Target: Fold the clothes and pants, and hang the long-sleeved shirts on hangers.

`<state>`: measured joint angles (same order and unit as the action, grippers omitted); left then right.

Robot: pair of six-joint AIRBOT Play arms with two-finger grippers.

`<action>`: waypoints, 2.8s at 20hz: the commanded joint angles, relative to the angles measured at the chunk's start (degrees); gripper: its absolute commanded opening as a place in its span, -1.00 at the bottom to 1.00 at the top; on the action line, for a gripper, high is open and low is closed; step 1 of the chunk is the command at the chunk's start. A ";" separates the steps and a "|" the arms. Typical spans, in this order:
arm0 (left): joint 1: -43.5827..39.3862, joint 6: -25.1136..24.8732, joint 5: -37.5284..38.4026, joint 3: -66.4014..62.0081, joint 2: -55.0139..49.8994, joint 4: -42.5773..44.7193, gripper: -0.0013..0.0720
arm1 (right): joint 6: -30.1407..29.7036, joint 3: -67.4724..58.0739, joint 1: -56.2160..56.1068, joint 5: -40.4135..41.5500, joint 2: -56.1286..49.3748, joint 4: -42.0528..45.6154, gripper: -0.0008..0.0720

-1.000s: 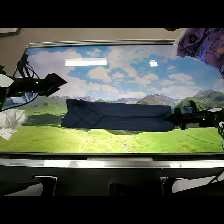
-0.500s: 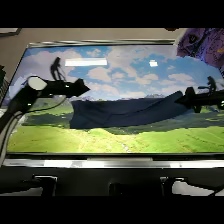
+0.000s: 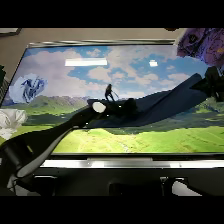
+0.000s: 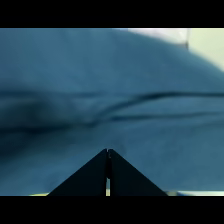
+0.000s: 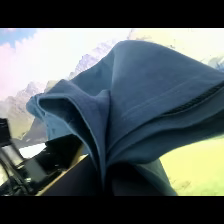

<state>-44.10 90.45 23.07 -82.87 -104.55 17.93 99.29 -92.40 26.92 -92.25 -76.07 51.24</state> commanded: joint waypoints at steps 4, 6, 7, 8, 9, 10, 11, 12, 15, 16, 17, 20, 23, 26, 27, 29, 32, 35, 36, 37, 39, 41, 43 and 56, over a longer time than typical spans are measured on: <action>-8.59 6.62 1.53 -19.69 -15.56 -4.02 -0.93 | 1.53 -0.92 -0.04 -2.89 2.67 0.72 -0.90; -9.44 8.90 1.53 -23.45 -18.47 -4.04 -0.93 | 1.53 -1.20 -0.04 -3.80 2.75 0.70 -0.89; -9.84 9.27 1.53 -25.20 -19.67 -4.04 -0.93 | 1.51 -1.20 -0.04 -4.20 2.75 0.70 -0.89; -10.08 9.29 1.51 -26.82 -20.65 -4.04 -0.93 | 1.42 -1.20 -0.04 -4.61 2.75 0.72 -0.89; -10.29 9.51 1.51 -28.44 -21.55 -4.04 -0.93 | 0.98 -1.20 -0.04 -4.81 2.75 0.72 -0.89; -10.32 9.68 1.53 -29.40 -22.01 -4.04 -0.92 | 0.83 -1.20 -0.04 -4.90 2.75 1.03 -0.89; -10.10 9.68 1.68 -29.64 -22.01 -4.04 -0.93 | 0.59 -1.20 -0.04 -4.90 2.75 1.88 -0.89; -9.49 10.16 3.10 -29.64 -21.88 -4.00 -0.93 | 0.13 -1.20 -0.04 -4.85 2.73 2.82 -0.89; -6.10 10.80 11.43 -29.64 -20.50 -1.97 -0.93 | -0.76 -1.20 -0.04 -4.57 2.58 5.99 -0.89; -4.59 11.65 14.43 -29.64 -19.37 0.85 -0.93 | -0.74 -1.20 -0.07 -4.07 2.49 6.05 -0.89; -2.71 14.12 17.88 -29.64 -17.70 6.08 -0.93 | -0.63 -1.20 -0.85 -3.15 2.49 6.27 -0.89; 3.78 19.74 29.35 -29.64 -10.71 27.08 -0.93 | 2.29 -1.20 -8.44 1.33 2.32 7.37 -0.89; 11.41 20.57 42.42 -29.64 -1.11 48.13 -0.93 | 9.03 -1.20 -19.47 8.15 2.21 10.54 -0.89; 19.34 18.12 51.84 -29.64 7.89 62.82 -0.93 | 17.18 -1.20 -31.32 15.02 1.77 17.09 -0.89; 22.16 16.85 53.13 -29.64 10.62 65.44 -0.92 | 19.34 -1.20 -34.69 16.31 1.11 19.04 -0.89; 27.50 15.78 53.70 -29.64 15.13 66.77 -0.92 | 22.60 -1.20 -40.87 18.16 -1.38 20.52 -0.89; 33.94 15.80 53.77 -29.64 19.63 66.73 -0.92 | 25.73 -1.20 -47.69 21.73 -6.19 20.50 -0.89; 37.46 15.80 54.36 -29.64 21.55 66.73 -0.92 | 28.59 -1.20 -52.50 25.57 -10.95 20.37 -0.89; 38.07 15.80 54.55 -29.64 21.73 66.73 -0.92 | 29.20 -1.20 -53.81 26.69 -12.52 20.35 -0.89; 38.42 15.80 54.60 -29.64 21.73 66.73 -0.92 | 29.59 -1.20 -54.93 27.56 -14.08 20.31 -0.89; 38.40 15.80 54.51 -29.64 21.70 66.75 -0.92 | 29.75 -1.20 -56.48 28.35 -16.96 19.52 -0.89; 38.40 15.80 54.49 -29.64 21.70 66.75 -0.92 | 29.92 -1.20 -57.33 28.41 -19.47 18.78 -0.89; 38.42 15.80 54.25 -29.64 21.64 66.75 -0.92 | 30.01 -1.20 -57.94 29.62 -21.40 18.14 -0.89; 38.40 15.82 54.07 -29.64 21.46 66.73 -0.92 | 22.93 -6.40 -52.72 27.87 -19.02 14.93 0.50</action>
<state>-5.76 106.28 77.17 -112.46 -83.07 84.62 123.83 -96.05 -28.75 -61.34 -97.23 66.39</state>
